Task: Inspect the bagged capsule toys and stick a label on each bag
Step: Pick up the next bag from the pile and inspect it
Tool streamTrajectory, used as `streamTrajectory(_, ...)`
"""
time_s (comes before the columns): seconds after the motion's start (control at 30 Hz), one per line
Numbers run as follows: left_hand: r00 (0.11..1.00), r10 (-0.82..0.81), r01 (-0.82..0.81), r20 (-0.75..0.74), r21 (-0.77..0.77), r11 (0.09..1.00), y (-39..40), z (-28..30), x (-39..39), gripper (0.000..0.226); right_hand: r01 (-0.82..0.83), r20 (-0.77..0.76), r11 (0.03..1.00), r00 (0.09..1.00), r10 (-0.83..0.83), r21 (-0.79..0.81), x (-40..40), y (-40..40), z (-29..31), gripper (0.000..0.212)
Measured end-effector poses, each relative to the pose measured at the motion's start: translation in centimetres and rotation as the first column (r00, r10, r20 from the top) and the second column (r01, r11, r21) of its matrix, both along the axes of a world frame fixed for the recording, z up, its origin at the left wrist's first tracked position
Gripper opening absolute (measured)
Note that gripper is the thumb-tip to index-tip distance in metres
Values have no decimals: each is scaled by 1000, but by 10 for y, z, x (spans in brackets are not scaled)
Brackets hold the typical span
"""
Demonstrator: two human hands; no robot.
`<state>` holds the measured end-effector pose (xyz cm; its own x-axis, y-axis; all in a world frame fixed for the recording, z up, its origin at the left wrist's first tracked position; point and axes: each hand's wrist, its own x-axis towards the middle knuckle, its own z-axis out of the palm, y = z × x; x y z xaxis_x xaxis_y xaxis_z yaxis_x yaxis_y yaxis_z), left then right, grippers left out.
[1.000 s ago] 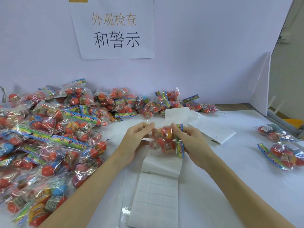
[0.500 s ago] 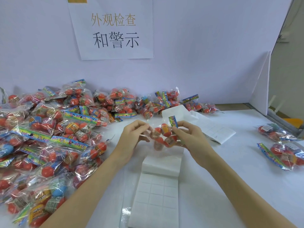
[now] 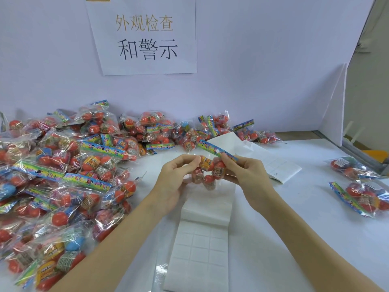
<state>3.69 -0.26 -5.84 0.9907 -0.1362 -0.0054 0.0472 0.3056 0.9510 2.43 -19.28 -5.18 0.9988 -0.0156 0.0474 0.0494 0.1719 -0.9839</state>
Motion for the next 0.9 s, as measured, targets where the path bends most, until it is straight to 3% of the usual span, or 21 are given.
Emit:
streamTrajectory(0.1, 998, 42, -43, 39, 26, 999, -2, -2, -1, 10, -5, -7, 1000, 1000, 5, -17, -2, 1, 3, 31)
streamTrajectory(0.23, 987, 154, -154, 49, -12, 988, 3, -3, 3, 12, -171, -74, 985, 983, 171, 5, -7, 7, 3, 36)
streamTrajectory(0.4, 999, 15, -15, 51, -2, 1000, 7, -1, 4, 28, -137, -43, 985, 990, 133, -105, -8, 7, -1, 30)
streamTrajectory(0.57, 999, 34, -34, 16, -29, 999, 6, 1, 3, 33, -163, -42, 981, 986, 159, -104, -6, 4, 0, 25)
streamTrajectory(0.67, 999, 39, -42, 37, 101, 994, 9, 1, 2, 38, -160, -7, 958, 987, 164, -239, -7, 4, 0, 25)
streamTrajectory(0.77, 962, 187, -247, 199, 344, 906, 10, -2, 1, 41, -162, -56, 925, 987, 152, -344, -9, 10, -2, 63)
streamTrajectory(0.83, 860, 258, -467, 440, 476, 745, 13, -6, 2, 48, -217, -109, 874, 976, 188, -435, -9, 8, 0, 100)
streamTrajectory(0.9, 765, 222, -578, 605, 492, 651, 17, -9, 4, 50, -340, -151, 801, 940, 306, -492, -11, 1, 2, 111)
